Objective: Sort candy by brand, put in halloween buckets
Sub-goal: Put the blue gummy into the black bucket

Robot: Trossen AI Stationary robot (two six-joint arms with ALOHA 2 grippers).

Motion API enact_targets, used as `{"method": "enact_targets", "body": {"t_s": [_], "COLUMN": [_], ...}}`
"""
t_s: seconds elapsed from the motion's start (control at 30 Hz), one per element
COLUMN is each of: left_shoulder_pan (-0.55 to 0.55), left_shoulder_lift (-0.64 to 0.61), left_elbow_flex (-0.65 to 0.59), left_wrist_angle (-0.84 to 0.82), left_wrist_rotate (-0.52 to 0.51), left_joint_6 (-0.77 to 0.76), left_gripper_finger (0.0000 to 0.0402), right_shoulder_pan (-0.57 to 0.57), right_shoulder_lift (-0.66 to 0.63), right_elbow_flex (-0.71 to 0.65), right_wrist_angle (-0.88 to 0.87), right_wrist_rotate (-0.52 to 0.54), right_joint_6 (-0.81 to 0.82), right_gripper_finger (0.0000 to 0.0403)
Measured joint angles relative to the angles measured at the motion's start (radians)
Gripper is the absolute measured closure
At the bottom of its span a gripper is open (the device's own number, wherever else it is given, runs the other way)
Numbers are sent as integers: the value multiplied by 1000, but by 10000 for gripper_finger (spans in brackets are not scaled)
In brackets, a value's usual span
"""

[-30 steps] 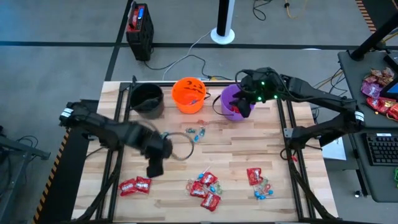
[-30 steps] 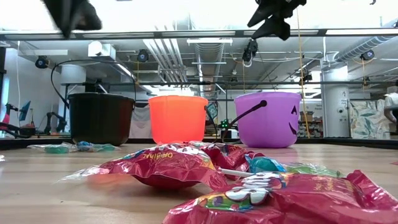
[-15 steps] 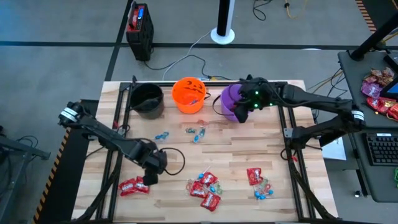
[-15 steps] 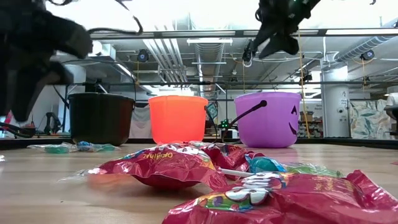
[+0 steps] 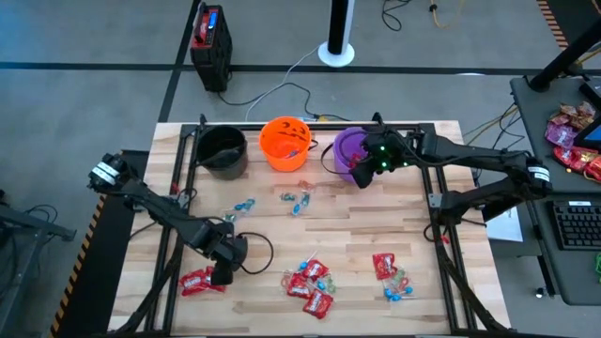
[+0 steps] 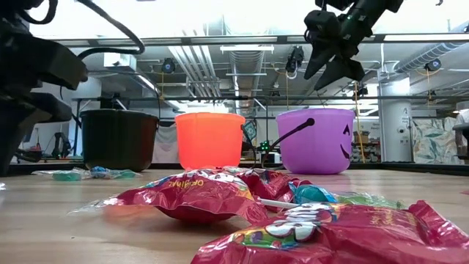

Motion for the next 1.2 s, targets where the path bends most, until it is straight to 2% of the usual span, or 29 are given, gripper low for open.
{"method": "enact_targets", "body": {"t_s": [0.6, 0.77, 0.97, 1.2], "left_shoulder_pan": [-11, -11, -10, -10], "left_shoulder_lift": [-1, -2, -1, 1], "left_elbow_flex": [-104, -108, -105, -7], "left_wrist_angle": [138, 133, 130, 62], "left_wrist_rotate": [-38, -47, -51, -63], "left_joint_6": [-46, -43, -43, -37], "left_gripper_finger": [251, 292, 383, 395], "right_shoulder_pan": [0, 0, 0, 0], "right_shoulder_lift": [0, 0, 0, 0], "right_elbow_flex": [-1, -1, -1, -1], "right_wrist_angle": [3, 6, 22, 27], "right_wrist_rotate": [47, 53, 55, 62], "right_joint_6": [11, 11, 3, -13], "right_gripper_finger": [202, 202, 202, 202]}}
